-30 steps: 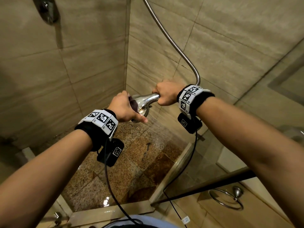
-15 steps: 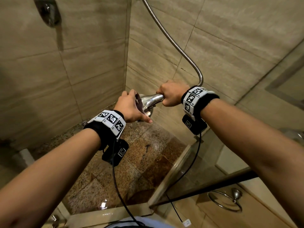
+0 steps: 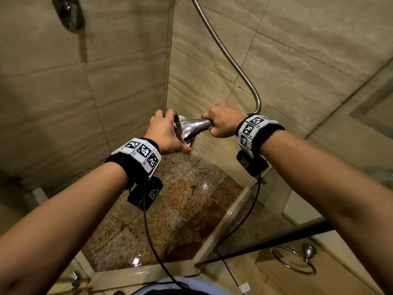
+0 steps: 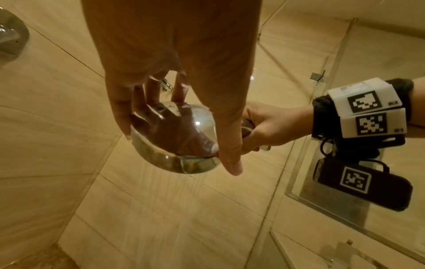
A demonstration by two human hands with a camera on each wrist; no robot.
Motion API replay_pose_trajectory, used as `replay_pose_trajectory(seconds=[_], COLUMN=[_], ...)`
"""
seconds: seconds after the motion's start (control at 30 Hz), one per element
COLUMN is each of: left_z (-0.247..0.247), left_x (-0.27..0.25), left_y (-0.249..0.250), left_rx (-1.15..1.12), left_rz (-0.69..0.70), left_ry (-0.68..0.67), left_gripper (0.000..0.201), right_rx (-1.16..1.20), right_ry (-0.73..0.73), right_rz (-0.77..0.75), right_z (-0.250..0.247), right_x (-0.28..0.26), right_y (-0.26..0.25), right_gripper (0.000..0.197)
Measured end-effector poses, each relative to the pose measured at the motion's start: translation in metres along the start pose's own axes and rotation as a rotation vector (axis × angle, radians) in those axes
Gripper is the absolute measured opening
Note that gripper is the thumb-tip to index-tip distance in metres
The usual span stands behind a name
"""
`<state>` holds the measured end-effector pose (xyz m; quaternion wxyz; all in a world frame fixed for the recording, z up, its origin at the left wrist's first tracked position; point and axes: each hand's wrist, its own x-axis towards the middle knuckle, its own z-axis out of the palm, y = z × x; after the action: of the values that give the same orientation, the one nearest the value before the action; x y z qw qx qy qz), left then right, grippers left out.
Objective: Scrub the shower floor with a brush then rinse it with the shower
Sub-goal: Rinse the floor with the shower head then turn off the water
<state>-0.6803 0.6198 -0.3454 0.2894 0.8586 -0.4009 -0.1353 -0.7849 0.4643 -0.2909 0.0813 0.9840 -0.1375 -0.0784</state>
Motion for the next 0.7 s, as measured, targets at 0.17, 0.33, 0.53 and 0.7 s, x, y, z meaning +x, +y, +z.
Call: replay_pose_trajectory(seconds=[0.17, 0.33, 0.53, 0.7], left_z=[-0.009, -0.012, -0.005, -0.004], left_x=[0.001, 0.004, 0.003, 0.001], left_y=[-0.007, -0.007, -0.008, -0.005], left_rx=[0.017, 0.005, -0.001, 0.003], left_rz=[0.003, -0.055, -0.044, -0.028], left_ry=[-0.027, -0.158, -0.056, 0.041], left_gripper=[0.109, 0.095, 0.105, 0.106], right_rx=[0.085, 0.077, 0.058, 0.049], right_ry=[-0.016, -0.1, -0.021, 0.03], right_rz=[0.013, -0.006, -0.022, -0.009], right_z=[0.001, -0.003, 0.005, 0.008], right_x=[0.006, 0.011, 0.012, 0.013], right_y=[-0.005, -0.005, -0.004, -0.003], right_gripper=[0.014, 0.011, 0.018, 0.011])
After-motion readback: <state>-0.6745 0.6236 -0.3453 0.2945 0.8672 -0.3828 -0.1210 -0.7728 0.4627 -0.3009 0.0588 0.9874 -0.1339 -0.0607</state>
